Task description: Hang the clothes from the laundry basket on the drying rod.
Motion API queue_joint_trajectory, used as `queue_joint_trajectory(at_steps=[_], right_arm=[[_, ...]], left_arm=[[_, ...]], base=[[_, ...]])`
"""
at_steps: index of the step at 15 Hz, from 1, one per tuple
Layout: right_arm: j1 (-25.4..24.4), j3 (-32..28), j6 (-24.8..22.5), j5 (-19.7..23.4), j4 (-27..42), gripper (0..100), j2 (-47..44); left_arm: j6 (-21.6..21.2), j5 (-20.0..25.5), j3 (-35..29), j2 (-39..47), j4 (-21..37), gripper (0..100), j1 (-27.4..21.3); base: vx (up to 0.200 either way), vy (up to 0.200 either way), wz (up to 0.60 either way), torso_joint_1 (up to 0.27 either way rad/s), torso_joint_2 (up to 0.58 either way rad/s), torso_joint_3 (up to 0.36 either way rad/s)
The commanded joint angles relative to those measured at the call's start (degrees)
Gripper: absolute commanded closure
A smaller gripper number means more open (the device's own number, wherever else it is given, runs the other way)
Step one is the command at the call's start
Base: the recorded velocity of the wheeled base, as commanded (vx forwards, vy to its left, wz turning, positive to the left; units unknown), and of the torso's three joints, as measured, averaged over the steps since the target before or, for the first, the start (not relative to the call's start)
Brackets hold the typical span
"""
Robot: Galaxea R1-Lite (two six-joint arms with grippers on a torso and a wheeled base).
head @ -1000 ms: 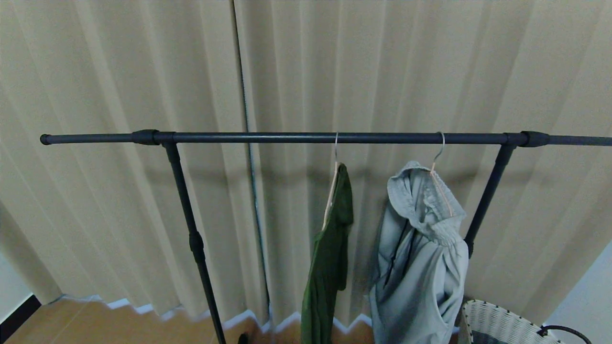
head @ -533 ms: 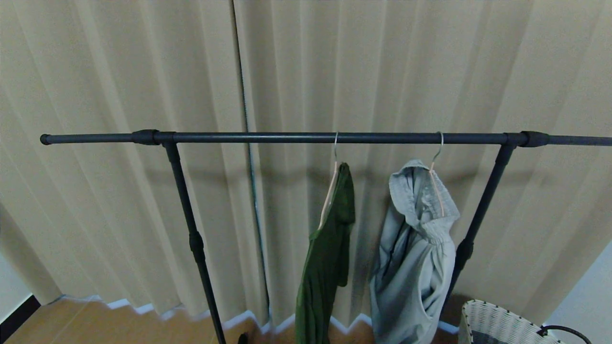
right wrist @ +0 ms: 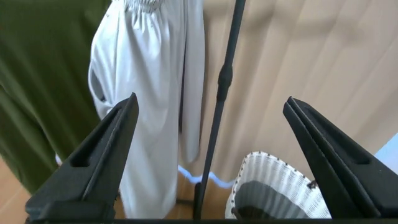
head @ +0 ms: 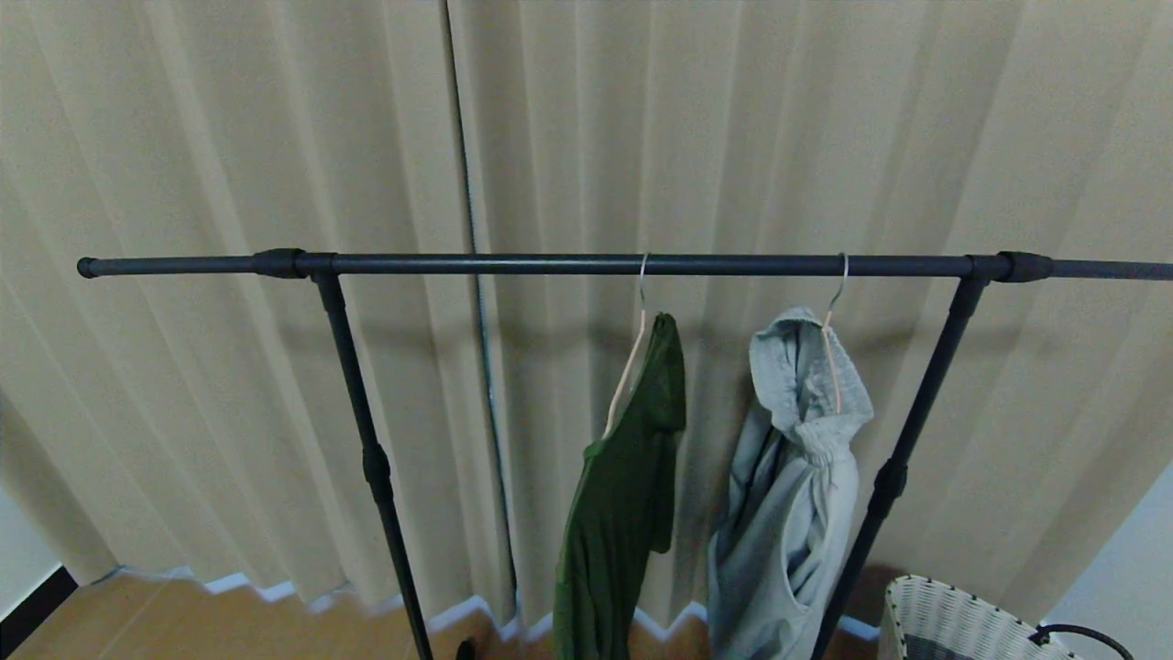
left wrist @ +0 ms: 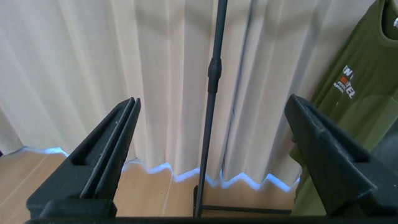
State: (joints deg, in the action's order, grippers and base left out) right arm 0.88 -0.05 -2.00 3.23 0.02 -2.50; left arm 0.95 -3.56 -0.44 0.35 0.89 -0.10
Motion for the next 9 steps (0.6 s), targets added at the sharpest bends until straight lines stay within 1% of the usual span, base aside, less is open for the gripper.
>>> queue_joint_trajectory(at_steps=[1, 3, 5, 9], right_arm=[[-0.09, 0.05, -0.11, 0.11, 0.06, 0, 1.18], [-0.26, 0.05, -0.29, 1.87, 0.06, 0, 1.88], [-0.35, -0.04, -0.99, 4.86, 0.42, 0, 1.97], [-0.53, -0.04, -1.96, 6.17, 0.5, 0, 2.06]], left_arm=[[0.02, -0.04, 0.0, 0.09, -0.01, 0, 0.01], [0.02, -0.04, 0.0, 0.09, -0.01, 0, 0.01], [0.02, -0.04, 0.0, 0.09, -0.01, 0, 0.01], [0.02, -0.04, 0.0, 0.09, -0.01, 0, 0.01]], base=[[0.0, 0.0, 0.0, 0.0, 0.0, 0.0], [0.0, 0.0, 0.0, 0.0, 0.0, 0.0], [0.0, 0.0, 0.0, 0.0, 0.0, 0.0], [0.0, 0.0, 0.0, 0.0, 0.0, 0.0]])
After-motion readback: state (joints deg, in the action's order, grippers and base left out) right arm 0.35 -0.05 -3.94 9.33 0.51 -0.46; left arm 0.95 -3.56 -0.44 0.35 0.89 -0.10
